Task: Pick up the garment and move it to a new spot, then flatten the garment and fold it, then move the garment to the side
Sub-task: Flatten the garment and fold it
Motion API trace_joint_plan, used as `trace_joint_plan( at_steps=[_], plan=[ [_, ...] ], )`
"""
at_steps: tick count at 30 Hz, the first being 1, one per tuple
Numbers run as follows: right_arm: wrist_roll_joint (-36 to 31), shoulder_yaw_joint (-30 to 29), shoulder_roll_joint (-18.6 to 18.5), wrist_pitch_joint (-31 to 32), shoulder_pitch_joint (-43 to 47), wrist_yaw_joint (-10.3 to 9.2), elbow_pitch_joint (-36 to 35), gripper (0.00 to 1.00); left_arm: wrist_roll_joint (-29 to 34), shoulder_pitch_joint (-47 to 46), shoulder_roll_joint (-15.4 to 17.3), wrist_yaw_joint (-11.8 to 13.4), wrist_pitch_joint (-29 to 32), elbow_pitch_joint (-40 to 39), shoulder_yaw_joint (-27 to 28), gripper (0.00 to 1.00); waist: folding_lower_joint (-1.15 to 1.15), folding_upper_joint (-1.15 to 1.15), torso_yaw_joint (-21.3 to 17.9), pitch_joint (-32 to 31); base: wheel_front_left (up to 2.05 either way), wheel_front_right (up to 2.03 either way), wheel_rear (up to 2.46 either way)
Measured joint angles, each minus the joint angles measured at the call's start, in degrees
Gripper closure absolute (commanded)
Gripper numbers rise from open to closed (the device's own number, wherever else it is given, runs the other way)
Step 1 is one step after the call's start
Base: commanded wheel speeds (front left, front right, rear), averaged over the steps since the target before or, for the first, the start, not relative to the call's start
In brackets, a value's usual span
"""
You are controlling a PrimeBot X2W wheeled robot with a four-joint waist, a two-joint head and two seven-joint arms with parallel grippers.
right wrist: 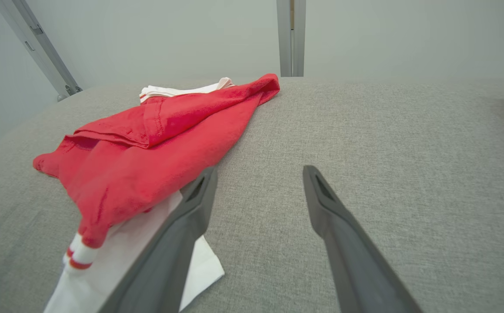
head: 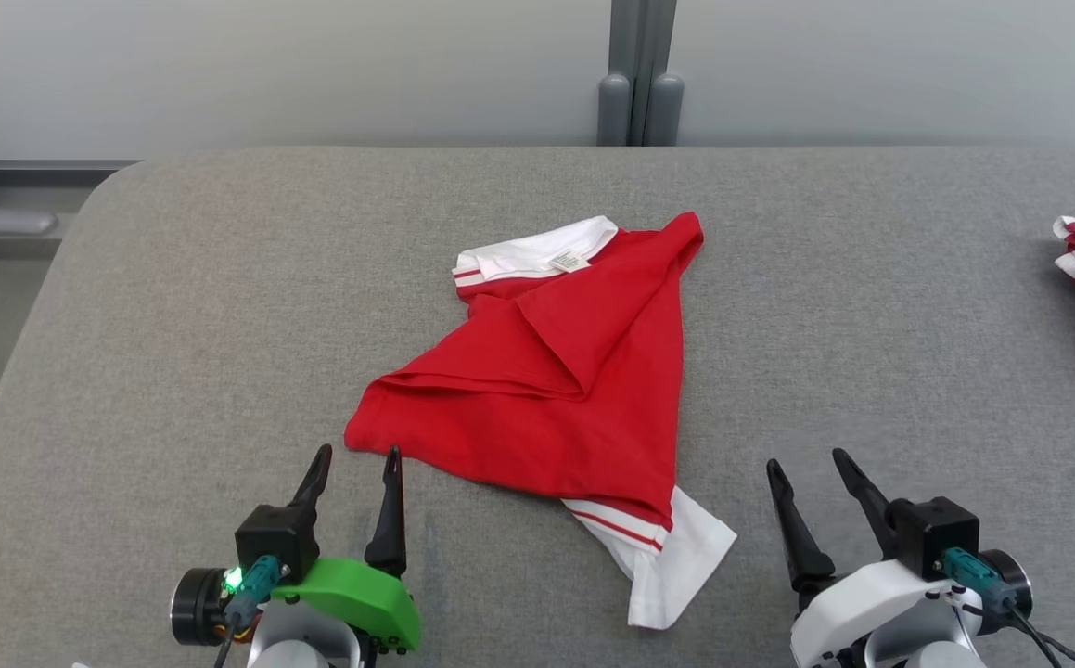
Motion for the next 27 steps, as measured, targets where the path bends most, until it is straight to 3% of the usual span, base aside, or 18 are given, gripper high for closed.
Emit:
trace_joint_plan(
  at_steps=[8, 20, 21, 22, 23, 26, 27],
  plan=[
    [-1.16, -0.83, -0.02, 0.37, 0.52, 0.0, 1.4, 0.0, 1.45, 1.46, -1.05, -0.58, 0.0, -0.74, 1.64, 0.0, 0.0, 0.0, -0.02, -1.31, 0.0, 0.0, 0.0],
    [-6.67, 7.88, -0.01, 4.65, -4.01, 0.01, 14.41, 0.0, 3.11, 1.36, -2.37, -1.56, 0.0, -2.13, 2.85, 0.0, 0.0, 0.0, 1.38, -0.08, 0.0, 0.0, 0.0],
    [-6.94, 8.25, 0.02, 4.93, -4.7, 0.0, 15.7, 0.35, 3.21, 1.36, -2.43, -1.57, 0.0, -2.23, 3.02, 0.0, 0.0, 0.0, 1.59, 0.06, 0.0, 0.0, 0.0],
    [-6.98, 8.62, 0.02, 5.17, -5.37, 0.01, 16.93, 0.53, 3.22, 1.35, -2.49, -1.58, 0.0, -2.31, 3.26, 0.0, 0.0, 0.0, 1.78, 0.22, 0.0, 0.0, 0.0],
    [-7.09, 8.88, 0.01, 5.35, -5.93, 0.01, 17.94, 0.64, 3.23, 1.35, -2.52, -1.6, 0.0, -2.35, 3.46, 0.0, 0.0, 0.0, 1.91, 0.33, 0.0, 0.0, 0.0],
    [-7.69, 9.0, 0.08, 5.31, -8.15, 0.01, 20.86, 0.83, 3.49, 1.34, -2.59, -1.77, 0.0, -2.56, 4.21, 0.0, 0.0, 0.0, 2.18, 0.82, 0.0, 0.0, 0.0],
    [-7.71, 8.82, 0.11, 5.23, -9.01, 0.02, 21.93, 1.0, 3.69, 1.33, -2.61, -1.86, 0.0, -2.63, 4.44, 0.0, 0.0, 0.0, 2.23, 1.02, 0.0, 0.0, 0.0]
  ],
)
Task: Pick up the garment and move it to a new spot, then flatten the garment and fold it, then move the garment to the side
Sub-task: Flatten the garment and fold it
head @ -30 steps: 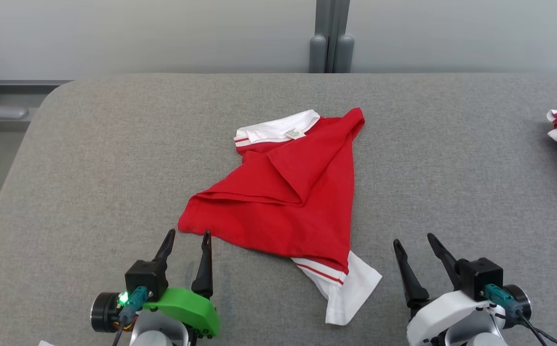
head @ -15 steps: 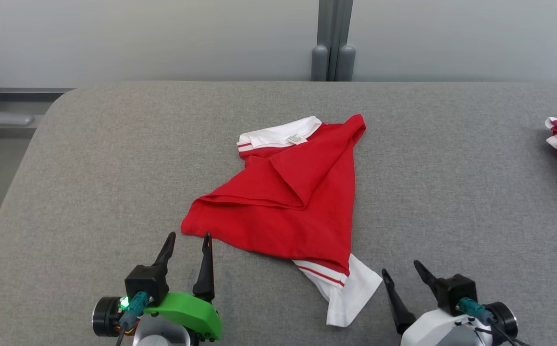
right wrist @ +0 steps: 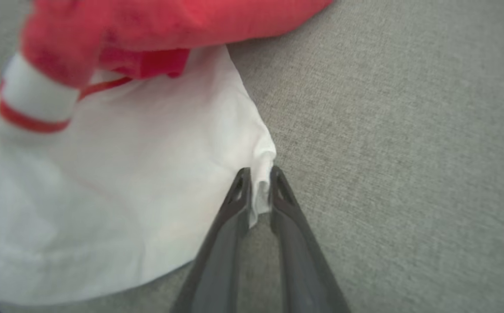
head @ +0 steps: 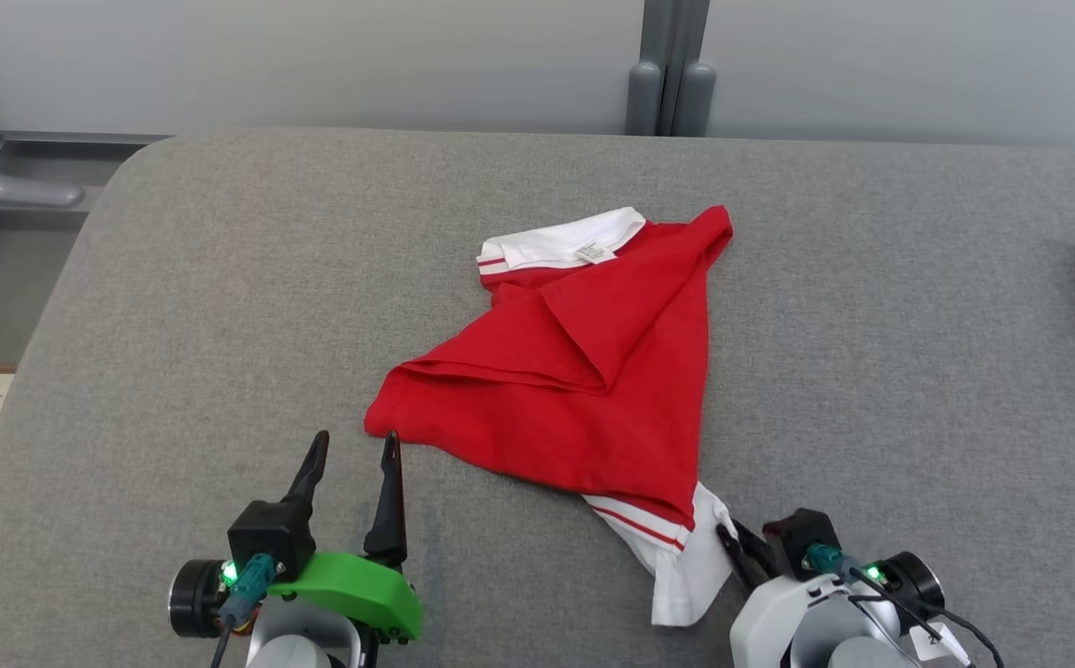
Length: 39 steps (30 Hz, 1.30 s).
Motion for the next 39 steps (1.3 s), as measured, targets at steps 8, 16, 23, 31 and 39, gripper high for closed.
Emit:
trace_joint_plan(
  at_steps=[8, 16, 23, 31, 39],
  plan=[
    [-1.87, -6.58, 0.23, -3.94, -5.61, 0.08, 5.86, 1.0, 1.13, -0.19, -0.24, -0.24, 0.0, -0.35, 1.6, 0.0, 0.0, 0.0, -0.35, 1.09, 0.0, 0.0, 0.0],
    [-8.87, -26.21, -0.53, -6.91, -8.73, 0.01, 6.47, 1.0, 1.87, -0.36, -0.63, -0.97, 0.0, -0.03, 2.05, 0.0, 0.0, 0.0, -1.44, 1.72, 0.0, 0.0, 0.0],
    [-13.55, -37.01, -0.38, -8.6, -10.26, 0.0, 5.04, 1.0, 2.05, -1.29, -1.34, -1.92, 0.0, 1.12, 1.34, 0.0, 0.0, 0.0, -2.47, 2.79, 0.0, 0.0, 0.0],
    [-11.31, -39.01, -0.13, -10.12, -9.11, 0.0, 3.53, 0.0, 2.03, -1.48, -1.69, -2.18, 0.0, 1.41, 1.21, 0.0, 0.0, 0.0, -3.26, 2.92, 0.0, 0.0, 0.0],
    [-6.34, -35.96, -0.12, -10.29, -5.43, 0.0, -8.8, 0.0, 2.49, -1.43, -1.76, -2.19, 0.0, 0.26, 2.32, 0.0, 0.0, 0.0, -3.96, 1.93, 0.0, 0.0, 0.0]
  ],
)
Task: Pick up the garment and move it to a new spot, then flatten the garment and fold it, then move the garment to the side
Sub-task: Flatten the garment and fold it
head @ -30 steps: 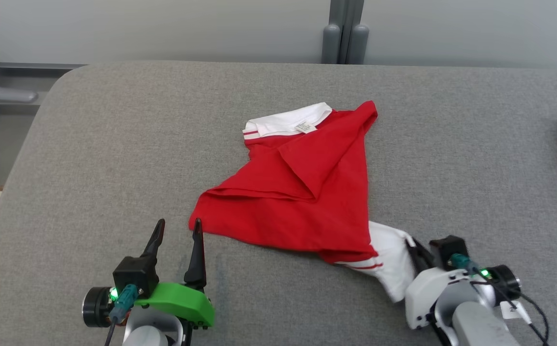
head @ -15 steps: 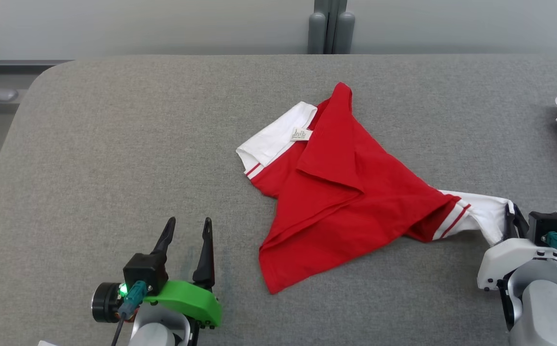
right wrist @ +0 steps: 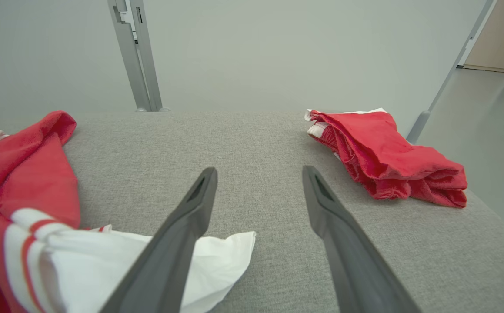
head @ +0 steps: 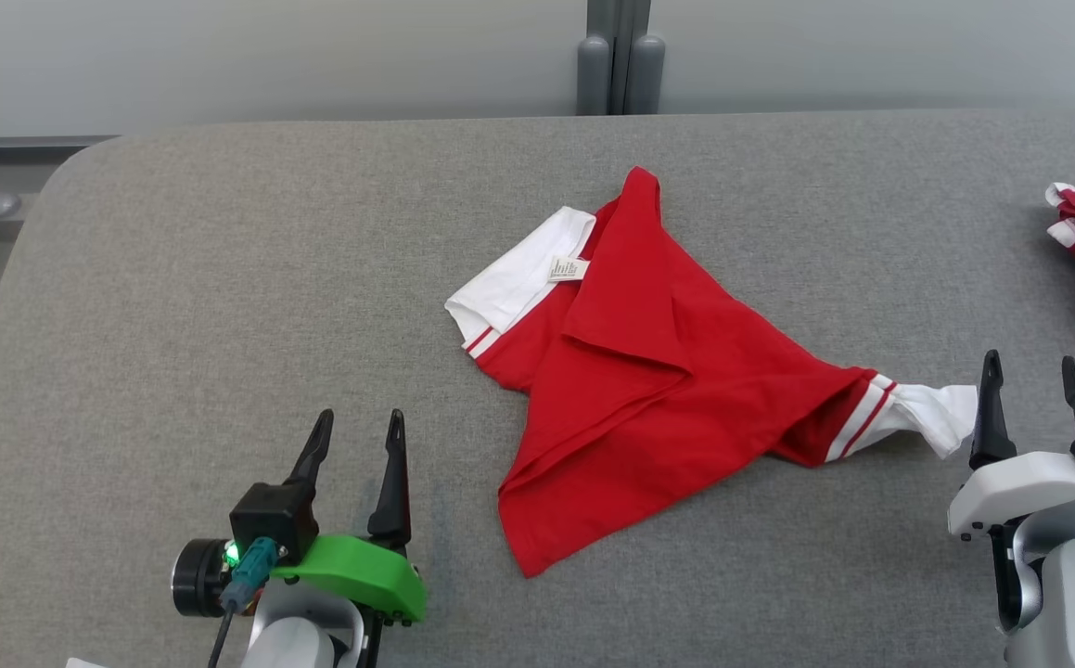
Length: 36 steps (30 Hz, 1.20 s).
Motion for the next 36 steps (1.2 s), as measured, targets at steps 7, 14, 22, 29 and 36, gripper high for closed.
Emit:
trace_joint_plan(
  at_steps=[7, 14, 22, 29, 36],
  plan=[
    [2.8, 3.65, 0.0, -0.03, 3.84, -0.01, -5.8, 0.0, -0.62, 0.86, -0.07, -0.78, 0.0, -0.3, -0.57, 0.0, 0.0, 0.0, -0.43, -1.86, 0.0, 0.0, 0.0],
    [5.12, 6.24, -0.03, 0.03, 7.4, -0.01, -7.26, 0.0, -2.13, 2.4, -0.12, -0.73, 0.0, -0.68, -2.7, 0.0, 0.0, 0.0, -0.51, -3.8, 0.0, 0.0, 0.0],
    [8.38, 9.11, 0.01, 0.14, 10.43, -0.01, -8.61, 0.0, -3.89, 4.94, -0.16, 0.04, 0.0, -1.66, -4.58, 0.0, 0.0, 0.0, -0.85, -6.0, 0.0, 0.0, 0.0],
    [9.48, 10.6, 0.0, 0.3, 11.11, -0.01, -9.46, 0.0, -4.13, 5.73, -0.19, 0.25, 0.0, -1.0, -6.27, 0.0, 0.0, 0.0, -1.07, -6.72, 0.0, 0.0, 0.0],
    [9.57, 10.8, 0.0, 0.32, 11.33, -0.01, -10.05, 0.0, -5.84, 6.65, -0.2, -1.09, 2.44, 3.27, -10.31, 0.0, 0.0, 0.0, -1.01, -6.72, 0.0, 0.0, 0.0]
  ],
)
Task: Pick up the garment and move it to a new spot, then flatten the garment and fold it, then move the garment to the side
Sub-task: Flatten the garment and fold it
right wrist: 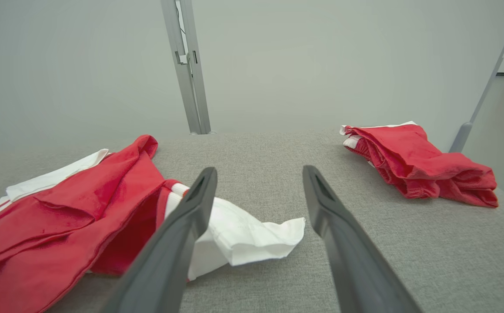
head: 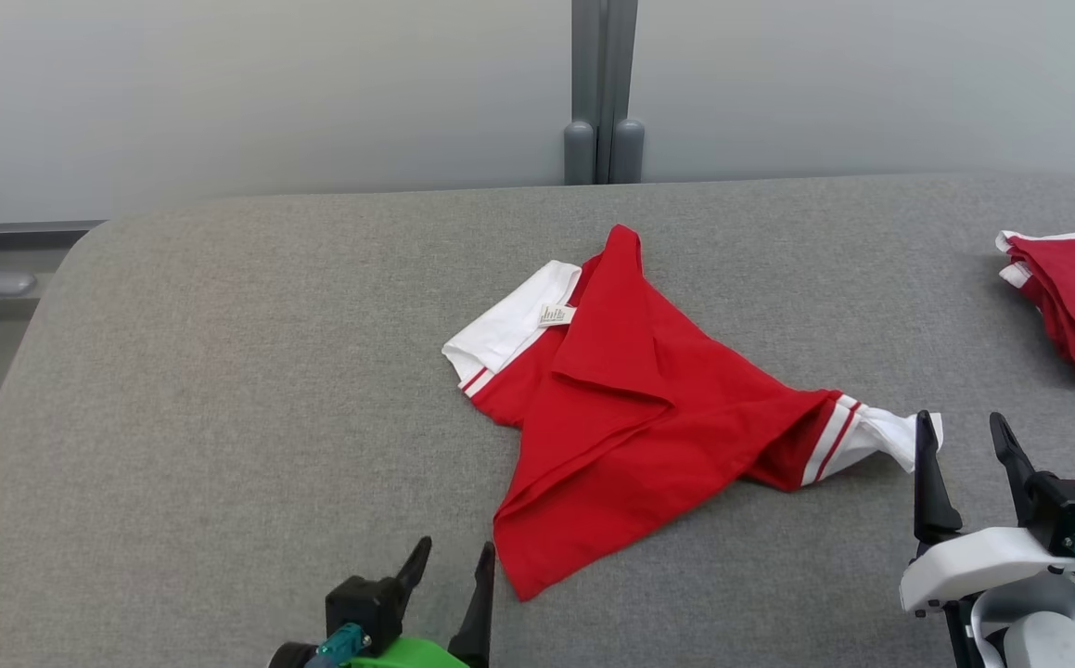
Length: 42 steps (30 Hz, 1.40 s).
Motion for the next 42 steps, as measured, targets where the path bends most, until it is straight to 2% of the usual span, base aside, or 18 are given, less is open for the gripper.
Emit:
trace_joint_plan(
  at_steps=[4, 10, 18, 19, 20, 22, 23, 28, 34, 39, 42],
  plan=[
    [-0.02, 0.38, 0.0, 0.34, -0.08, 0.0, -0.73, 0.0, -2.79, -0.2, 0.0, -0.9, 2.59, 2.76, -3.23, 0.0, 0.0, 0.0, -0.26, 0.65, 0.0, 0.0, 0.0],
    [-0.48, 0.69, 0.01, 0.96, -1.2, 0.0, -2.26, 0.0, -9.83, -2.52, -0.02, -0.78, 5.72, 6.87, -7.46, 0.0, 0.0, 0.0, -1.52, 2.5, 0.0, 0.0, 0.0],
    [-1.65, -0.77, -0.01, 1.01, -2.19, 0.0, -3.32, 0.0, -20.49, -6.1, -0.02, 0.63, 5.03, 9.15, -10.91, 0.0, 0.0, 0.0, -3.75, 5.16, 0.0, 0.0, 0.0],
    [-1.79, -0.97, 0.0, 1.01, -2.2, 0.0, -3.36, 0.0, -21.09, -6.45, -0.02, 0.67, 4.94, 9.35, -11.35, 0.17, 0.0, 0.0, -3.94, 5.39, 0.0, 0.0, 0.0],
    [-2.04, -1.21, -0.01, 1.01, -2.21, 0.0, -3.41, 0.0, -21.89, -6.98, -0.01, 0.89, 4.59, 9.6, -11.93, 0.43, 0.0, 0.0, -4.14, 5.66, 0.0, 0.0, 0.0],
    [-2.21, -1.69, -0.02, 1.02, -2.29, 0.0, -3.42, 0.0, -22.88, -8.0, -0.01, 1.19, 4.3, 10.39, -12.93, 0.76, 0.0, 0.0, -4.42, 6.13, 0.0, 0.0, 0.0],
    [-2.33, -1.87, -0.01, 1.03, -2.35, 0.0, -3.39, 0.0, -22.95, -8.43, -0.01, 1.38, 3.97, 10.84, -13.45, 1.0, 0.0, 0.0, -4.51, 6.29, 0.0, 0.0, 0.0],
    [-5.16, -4.72, -0.03, 2.87, -4.26, 0.0, -2.01, 0.0, -23.05, -10.46, -0.09, 2.47, 0.8, 11.8, -14.5, 1.0, 0.0, 0.0, -4.19, 7.13, 0.0, 0.0, 0.0],
    [-10.71, -7.05, -0.38, 8.73, -8.89, 0.0, 1.59, 0.0, -22.32, -12.2, 0.64, 3.41, -1.32, 11.7, -12.25, 1.0, 0.0, 0.0, -2.41, 7.89, 0.0, 0.0, 0.0],
    [-11.01, -4.1, -4.05, 17.29, -11.79, 0.0, 8.46, 0.0, -21.81, -12.68, 1.19, 3.52, -1.87, 10.56, -11.45, 1.0, 0.0, 0.0, -0.97, 8.68, 0.0, 0.0, 0.0],
    [-8.65, -0.59, -6.41, 20.51, -13.71, 0.0, 11.89, 0.0, -21.32, -12.71, 1.18, 3.57, -2.09, 9.65, -11.31, 1.0, 0.0, 0.0, -0.38, 9.31, 0.0, 0.0, 0.0]
  ],
)
